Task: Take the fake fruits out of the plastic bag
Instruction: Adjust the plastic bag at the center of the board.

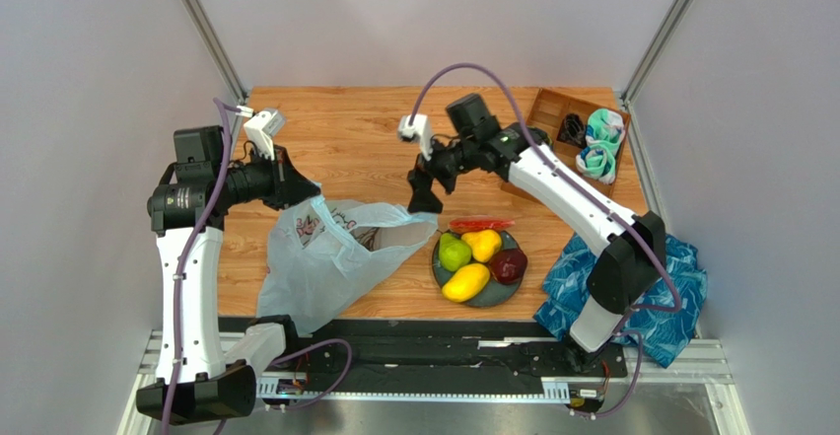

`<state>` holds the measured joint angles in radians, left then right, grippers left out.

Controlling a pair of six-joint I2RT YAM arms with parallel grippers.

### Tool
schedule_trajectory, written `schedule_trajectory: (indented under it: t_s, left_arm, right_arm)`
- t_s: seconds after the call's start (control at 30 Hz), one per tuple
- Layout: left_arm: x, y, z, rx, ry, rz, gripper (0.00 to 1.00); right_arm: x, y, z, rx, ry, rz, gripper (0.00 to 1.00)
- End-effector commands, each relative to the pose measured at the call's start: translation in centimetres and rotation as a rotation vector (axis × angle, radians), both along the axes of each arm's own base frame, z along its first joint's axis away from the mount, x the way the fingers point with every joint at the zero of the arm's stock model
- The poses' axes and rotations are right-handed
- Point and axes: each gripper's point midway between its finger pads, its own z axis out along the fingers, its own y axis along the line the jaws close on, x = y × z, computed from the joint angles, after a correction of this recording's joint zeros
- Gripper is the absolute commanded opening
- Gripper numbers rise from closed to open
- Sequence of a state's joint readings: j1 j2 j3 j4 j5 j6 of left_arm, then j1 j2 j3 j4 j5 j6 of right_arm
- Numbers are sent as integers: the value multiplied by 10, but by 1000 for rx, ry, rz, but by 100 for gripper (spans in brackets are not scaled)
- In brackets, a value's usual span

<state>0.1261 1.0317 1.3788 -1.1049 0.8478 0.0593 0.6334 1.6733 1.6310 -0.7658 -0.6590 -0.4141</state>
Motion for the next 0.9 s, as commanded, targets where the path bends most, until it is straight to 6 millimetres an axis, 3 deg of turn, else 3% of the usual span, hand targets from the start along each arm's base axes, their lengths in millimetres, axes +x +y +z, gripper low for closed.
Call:
schedule_trajectory:
  t_s: [0.0, 0.1, 0.2, 0.23, 0.27, 0.3, 0.33, 0.37, 0.4, 0.43, 0.5, 0.53, 0.6, 0.63, 0.67, 0.7, 0.73, 0.8, 0.83, 0.87]
  left_arm:
    - [-10, -2, 6, 10, -40, -26, 0]
    - [-9, -1, 9, 16, -53, -27, 0]
    - [-4, 0, 9, 19, -53, -24, 0]
    - [0, 0, 10, 19, -55, -23, 0]
    - [4, 1, 11, 18, -57, -26, 0]
    - [13, 1, 9, 20, -44, -34, 0]
    - [20, 2, 18, 25, -69, -39, 0]
    - [28, 5, 21, 37, -75, -33, 0]
    - [42, 7, 19, 44, -57, -38, 0]
    - [51, 9, 38, 58, -110, -41, 0]
    - [71, 13, 42, 72, -95, -53, 0]
    - [77, 14, 71, 92, -177, -53, 0]
    - [90, 17, 81, 108, -172, -65, 0]
    - [89, 18, 116, 128, -276, -61, 0]
    - [88, 16, 127, 129, -300, -66, 0]
    - [92, 16, 137, 128, -329, -68, 0]
    - [85, 14, 163, 138, -421, -72, 0]
    - [73, 10, 185, 147, -513, -92, 0]
    - [66, 9, 194, 157, -554, -98, 0]
    - [50, 6, 202, 166, -595, -109, 0]
  right_arm:
    - [-48, 24, 0, -1, 1, 188, 100]
    - [-56, 24, -15, -15, 45, 209, 100]
    - [-50, 31, -24, -18, 20, 207, 99]
    - [-46, 34, -26, -19, 13, 205, 94]
    - [-39, 41, -37, -39, 18, 191, 87]
    - [-24, 50, -29, -30, -12, 163, 67]
    - [-12, 57, -28, -34, -25, 130, 53]
    - [10, 63, -50, -84, -9, 64, 40]
    - [27, 70, -44, -78, -33, 31, 28]
    - [47, 83, -11, -21, -96, -2, 10]
    - [76, 97, 4, 39, -118, -59, 2]
    - [89, 104, 39, 105, -189, -75, 0]
    - [104, 114, 66, 172, -244, -105, 0]
    - [107, 115, 88, 215, -268, -115, 0]
    - [112, 114, 126, 297, -315, -132, 0]
    - [112, 112, 144, 344, -300, -158, 0]
    - [108, 106, 167, 392, -316, -170, 0]
    - [101, 98, 191, 444, -332, -183, 0]
    - [88, 89, 212, 473, -350, -179, 0]
    - [82, 86, 200, 450, -315, -174, 0]
